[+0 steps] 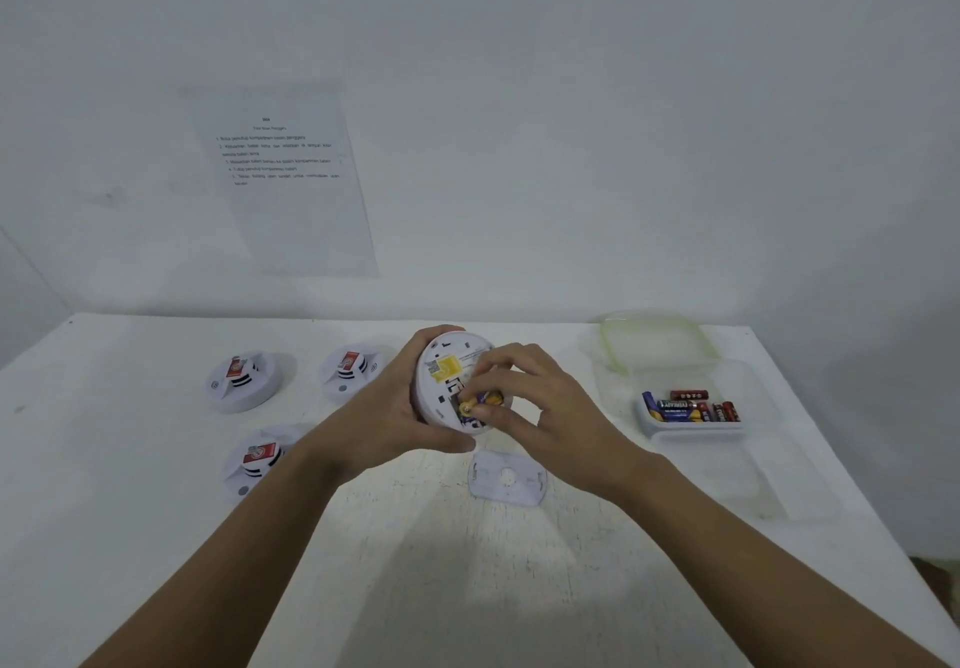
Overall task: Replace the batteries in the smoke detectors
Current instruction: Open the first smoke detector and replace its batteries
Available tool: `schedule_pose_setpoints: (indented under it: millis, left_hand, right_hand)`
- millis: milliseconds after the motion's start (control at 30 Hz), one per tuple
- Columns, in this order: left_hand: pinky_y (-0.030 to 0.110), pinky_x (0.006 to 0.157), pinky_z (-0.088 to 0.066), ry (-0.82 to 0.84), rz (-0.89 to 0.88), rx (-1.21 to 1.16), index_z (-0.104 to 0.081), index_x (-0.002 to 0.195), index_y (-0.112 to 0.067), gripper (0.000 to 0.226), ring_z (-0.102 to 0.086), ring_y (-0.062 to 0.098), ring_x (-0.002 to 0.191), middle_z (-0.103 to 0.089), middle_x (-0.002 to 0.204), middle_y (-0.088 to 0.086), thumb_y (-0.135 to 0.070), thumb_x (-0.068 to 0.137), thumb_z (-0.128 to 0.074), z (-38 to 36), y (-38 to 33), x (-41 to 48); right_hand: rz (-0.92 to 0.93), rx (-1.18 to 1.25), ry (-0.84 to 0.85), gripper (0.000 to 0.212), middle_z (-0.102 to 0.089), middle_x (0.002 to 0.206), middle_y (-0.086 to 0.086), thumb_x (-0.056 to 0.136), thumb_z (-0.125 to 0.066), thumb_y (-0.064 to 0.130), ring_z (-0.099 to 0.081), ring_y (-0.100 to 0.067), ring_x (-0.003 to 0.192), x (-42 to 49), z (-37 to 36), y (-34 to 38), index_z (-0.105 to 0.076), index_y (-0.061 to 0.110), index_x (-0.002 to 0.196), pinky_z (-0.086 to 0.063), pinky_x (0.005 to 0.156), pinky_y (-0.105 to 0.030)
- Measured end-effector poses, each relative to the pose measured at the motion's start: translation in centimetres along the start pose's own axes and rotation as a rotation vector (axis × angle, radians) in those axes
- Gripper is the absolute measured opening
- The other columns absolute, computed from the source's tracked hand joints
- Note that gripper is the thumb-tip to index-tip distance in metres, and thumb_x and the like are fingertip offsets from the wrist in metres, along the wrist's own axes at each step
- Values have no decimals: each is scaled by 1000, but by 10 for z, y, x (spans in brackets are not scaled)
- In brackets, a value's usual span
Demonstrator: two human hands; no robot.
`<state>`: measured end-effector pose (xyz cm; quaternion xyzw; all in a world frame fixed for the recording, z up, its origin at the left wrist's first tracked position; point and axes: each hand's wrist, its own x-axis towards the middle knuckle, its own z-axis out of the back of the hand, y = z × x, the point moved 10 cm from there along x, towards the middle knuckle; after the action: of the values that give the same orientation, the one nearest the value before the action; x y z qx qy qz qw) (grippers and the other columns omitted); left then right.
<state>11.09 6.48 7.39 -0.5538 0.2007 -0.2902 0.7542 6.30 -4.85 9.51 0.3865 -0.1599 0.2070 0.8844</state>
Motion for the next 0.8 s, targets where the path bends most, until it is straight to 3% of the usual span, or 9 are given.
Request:
schedule_pose_setpoints:
  millis: [100,200,267,400,633,800]
  left_hand:
    - [25,80,-59,19,-10,12,-41,138,-33,89,-64,11,114,-63,121,-15,8,72,-84,-5,0,2]
    - [25,82,-59,31,-17,1,-40,139,-33,92,-63,9,116,-61,122,-15,10,72,-84,-13,2,4]
    - [27,83,-59,23,-20,-16,-40,141,-32,94,-62,9,119,-60,126,-14,12,70,-85,-15,4,6]
    - [36,87,-60,18,-31,-60,-41,142,-33,97,-57,9,125,-56,134,-14,12,69,-85,-22,5,13]
    - [44,93,-59,63,-20,-112,-43,142,-35,96,-58,15,127,-57,137,-9,11,69,-86,-47,8,23]
    - [38,97,-57,106,-4,-151,-44,142,-35,96,-56,14,129,-56,138,-11,10,68,-86,-77,13,30]
  right_hand:
    - [15,-11,-23,11,-61,109,10,99,-61,22,-52,-7,103,1,5,3,-65,18,108,-42,84,-15]
    - [-170,251,-98,4,-66,98,7,100,-58,19,-60,-9,94,-1,14,-15,-61,17,102,-49,73,-22]
    - [-275,466,-232,5,-70,94,2,99,-60,11,-64,-14,87,-8,28,-30,-63,15,98,-51,70,-31]
    - [-388,643,-461,14,-75,92,-14,98,-60,5,-66,-19,80,-34,69,-52,-64,9,111,-54,70,-30]
    - [-487,307,-518,11,-72,82,-3,99,-58,10,-68,-21,82,-85,114,-86,-65,17,97,-53,67,-25]
    - [-584,49,-394,9,-70,87,10,98,-61,17,-64,-1,78,-125,117,-119,-65,24,93,-46,71,-17]
